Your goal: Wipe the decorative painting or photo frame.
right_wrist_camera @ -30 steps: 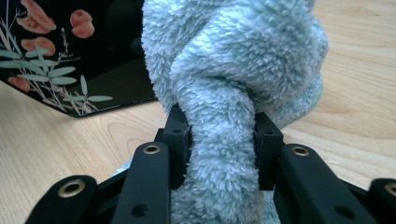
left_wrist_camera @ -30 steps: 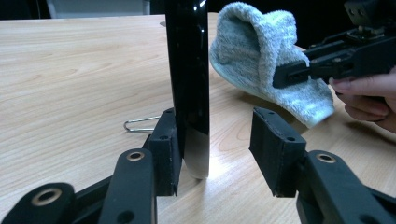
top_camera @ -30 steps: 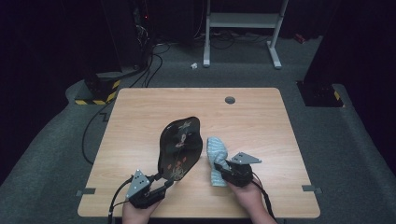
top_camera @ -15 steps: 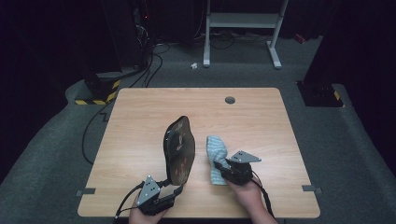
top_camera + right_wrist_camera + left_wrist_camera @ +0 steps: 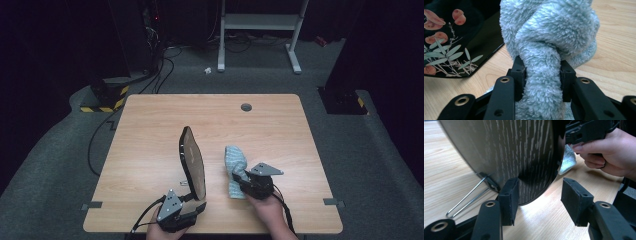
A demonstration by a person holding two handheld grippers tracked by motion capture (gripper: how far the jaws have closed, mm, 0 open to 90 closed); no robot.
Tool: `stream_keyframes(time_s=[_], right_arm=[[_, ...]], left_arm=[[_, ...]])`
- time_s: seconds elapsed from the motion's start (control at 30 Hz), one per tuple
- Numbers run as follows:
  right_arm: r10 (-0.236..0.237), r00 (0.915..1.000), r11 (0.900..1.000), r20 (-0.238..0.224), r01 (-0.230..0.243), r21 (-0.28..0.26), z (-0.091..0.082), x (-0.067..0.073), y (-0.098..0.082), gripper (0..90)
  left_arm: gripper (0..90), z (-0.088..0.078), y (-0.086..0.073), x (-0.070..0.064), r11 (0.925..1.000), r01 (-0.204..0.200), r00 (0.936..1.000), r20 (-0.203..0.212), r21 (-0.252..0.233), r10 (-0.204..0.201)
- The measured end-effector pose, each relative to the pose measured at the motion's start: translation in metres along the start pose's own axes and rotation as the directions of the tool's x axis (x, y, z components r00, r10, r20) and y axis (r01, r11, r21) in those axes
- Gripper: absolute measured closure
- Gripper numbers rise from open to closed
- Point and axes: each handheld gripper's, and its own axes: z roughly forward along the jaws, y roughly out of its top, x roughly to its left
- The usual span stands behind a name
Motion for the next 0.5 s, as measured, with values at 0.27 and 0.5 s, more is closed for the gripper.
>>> stream_keyframes(time_s=[0.27, 0.5], right_arm=[[0.018, 0.9995, 1.0, 0.025, -0.018, -0.001, -0.009, -0.005, -0.006, 65.3], [0.034, 0.9982, 0.999, 0.049, -0.034, -0.002, -0.02, -0.01, -0.013, 65.2]], left_arm=[[48.3, 0.012, 0.003, -0.003, 0.9998, -0.013, 0.9995, 0.029, 0.014, 0.013], [48.3, 0.024, 0.006, -0.006, 0.9992, -0.033, 0.9974, 0.065, 0.024, 0.031]])
